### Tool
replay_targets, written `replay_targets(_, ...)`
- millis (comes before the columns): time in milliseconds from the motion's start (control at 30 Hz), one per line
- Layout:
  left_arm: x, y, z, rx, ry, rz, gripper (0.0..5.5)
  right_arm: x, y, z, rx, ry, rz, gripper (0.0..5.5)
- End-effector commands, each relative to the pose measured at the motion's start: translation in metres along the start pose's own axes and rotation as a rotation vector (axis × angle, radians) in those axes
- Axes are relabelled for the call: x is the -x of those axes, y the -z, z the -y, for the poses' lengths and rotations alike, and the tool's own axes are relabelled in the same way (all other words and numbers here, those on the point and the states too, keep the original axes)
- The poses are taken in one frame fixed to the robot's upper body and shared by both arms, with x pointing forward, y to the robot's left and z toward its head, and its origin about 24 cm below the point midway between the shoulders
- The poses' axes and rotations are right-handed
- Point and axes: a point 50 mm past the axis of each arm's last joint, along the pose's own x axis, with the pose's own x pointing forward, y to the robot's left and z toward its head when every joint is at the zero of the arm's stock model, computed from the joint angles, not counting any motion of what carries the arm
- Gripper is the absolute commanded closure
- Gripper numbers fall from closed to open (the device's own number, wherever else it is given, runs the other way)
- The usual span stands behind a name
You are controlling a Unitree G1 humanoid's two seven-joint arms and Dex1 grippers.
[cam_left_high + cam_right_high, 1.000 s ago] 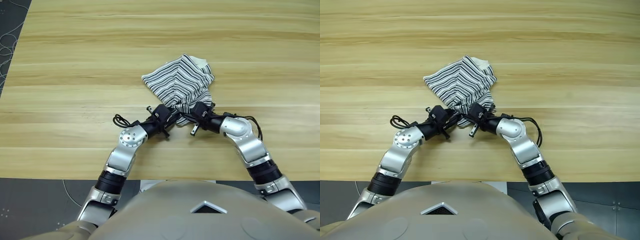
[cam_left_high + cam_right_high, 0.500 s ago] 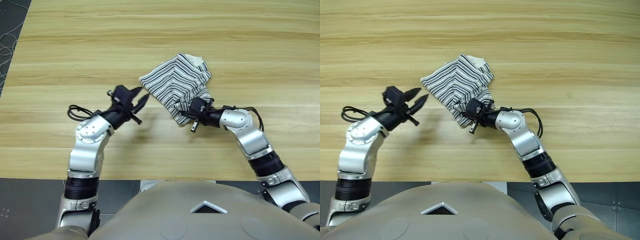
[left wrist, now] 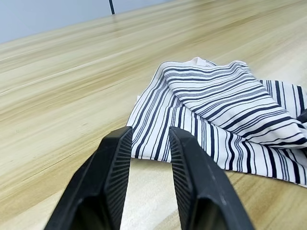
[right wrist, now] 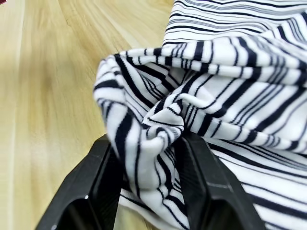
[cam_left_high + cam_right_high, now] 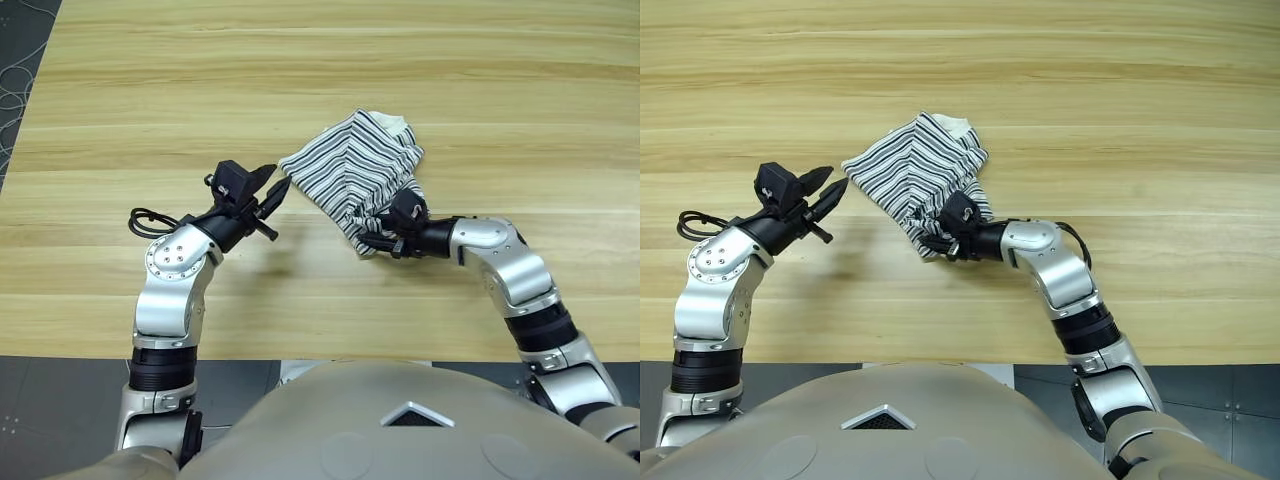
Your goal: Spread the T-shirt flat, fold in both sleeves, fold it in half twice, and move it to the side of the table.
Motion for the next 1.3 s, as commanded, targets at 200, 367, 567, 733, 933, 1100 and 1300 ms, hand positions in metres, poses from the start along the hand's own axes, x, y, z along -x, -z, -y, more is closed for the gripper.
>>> replay_targets(200, -0.005, 0.0, 0.004, -0.023, 0.009, 0.001, 4.1, 0.039, -0.034, 0.002, 0.167, 0.039, 0.057, 3.71)
replay_targets(367, -0.007, -0.002, 0.005, -0.031, 0.011, 0.006, 4.1, 0.045, -0.034, -0.008, 0.17, -0.013, 0.06, 3.71)
replay_targets(567, -0.008, -0.005, 0.008, -0.041, 0.018, 0.018, 4.1, 0.065, -0.066, 0.022, 0.01, 0.13, 0.254, 3.71)
replay_targets(733, -0.012, -0.043, 0.037, -0.134, 0.137, 0.158, 4.1, 0.068, -0.067, 0.094, -0.19, 0.609, 0.321, 3.71)
replay_targets(933, -0.028, -0.069, 0.066, -0.207, 0.277, 0.219, 4.1, 0.026, -0.024, 0.123, -0.133, 0.716, 0.018, 3.71)
replay_targets(1100, -0.022, -0.07, 0.06, -0.187, 0.24, 0.219, 4.1, 0.02, 0.001, 0.128, 0.016, 0.66, -0.137, 3.71)
replay_targets(1300, -0.026, -0.061, 0.06, -0.142, 0.24, 0.194, 4.1, 0.016, 0.01, 0.113, 0.166, 0.498, -0.191, 3.71)
